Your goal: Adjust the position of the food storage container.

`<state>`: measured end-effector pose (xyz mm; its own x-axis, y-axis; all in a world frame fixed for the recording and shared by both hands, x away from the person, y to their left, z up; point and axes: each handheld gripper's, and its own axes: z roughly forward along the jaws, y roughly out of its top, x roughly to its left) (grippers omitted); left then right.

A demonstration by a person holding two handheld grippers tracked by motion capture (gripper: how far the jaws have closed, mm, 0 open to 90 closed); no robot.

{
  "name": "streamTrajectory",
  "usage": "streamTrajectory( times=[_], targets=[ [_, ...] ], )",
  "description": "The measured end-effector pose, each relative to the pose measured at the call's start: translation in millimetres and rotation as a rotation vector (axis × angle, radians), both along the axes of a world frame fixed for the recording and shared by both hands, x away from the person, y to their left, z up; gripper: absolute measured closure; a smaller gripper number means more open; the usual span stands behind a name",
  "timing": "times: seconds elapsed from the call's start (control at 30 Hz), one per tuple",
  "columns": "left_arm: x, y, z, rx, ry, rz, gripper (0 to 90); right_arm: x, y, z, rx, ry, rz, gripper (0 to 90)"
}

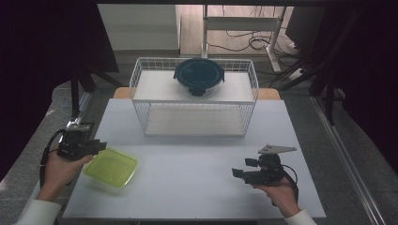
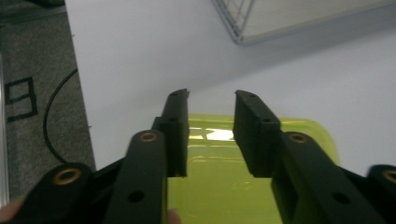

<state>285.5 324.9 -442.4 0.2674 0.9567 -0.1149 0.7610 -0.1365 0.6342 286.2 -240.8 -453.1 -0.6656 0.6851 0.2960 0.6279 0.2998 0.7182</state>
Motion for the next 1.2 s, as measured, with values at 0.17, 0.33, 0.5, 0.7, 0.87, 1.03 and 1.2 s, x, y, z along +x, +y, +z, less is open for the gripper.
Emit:
streamTrajectory(
  times=[0.17, 0.33, 0.5, 0.7, 0.87, 1.03, 1.2],
  targets=[
    [9.0, 13.0, -10.7, -0.001, 0.030, -0.011, 83.5, 0.1, 0.0, -0.4, 0.000, 0.005, 0.000, 23.2],
    [10.6, 26.5, -20.0, 0.000, 0.069, 0.028, 90.0, 0.5, -0.8, -0.4, -0.001, 0.005, -0.003, 23.2],
    [6.9, 36.3, -27.3, 0.039, 0.099, 0.052, 90.0, 0.7, -1.7, 0.4, 0.003, 0.005, -0.009, 23.2],
    [-0.1, 45.8, -37.2, 0.072, 0.153, 0.065, 90.0, 0.6, -0.2, 0.3, 0.002, 0.007, -0.008, 23.2],
    [-6.1, 47.1, -44.6, 0.073, 0.182, 0.053, 90.0, 0.5, 0.1, 0.6, 0.002, 0.008, -0.010, 23.2],
    [-7.6, 44.9, -50.1, 0.084, 0.206, 0.042, 90.0, 0.0, 0.3, 0.9, 0.001, 0.010, -0.013, 23.2],
    [-8.8, 41.0, -52.9, 0.083, 0.217, 0.039, 90.0, 0.2, -0.2, 0.7, 0.001, 0.011, -0.017, 23.2]
  ],
)
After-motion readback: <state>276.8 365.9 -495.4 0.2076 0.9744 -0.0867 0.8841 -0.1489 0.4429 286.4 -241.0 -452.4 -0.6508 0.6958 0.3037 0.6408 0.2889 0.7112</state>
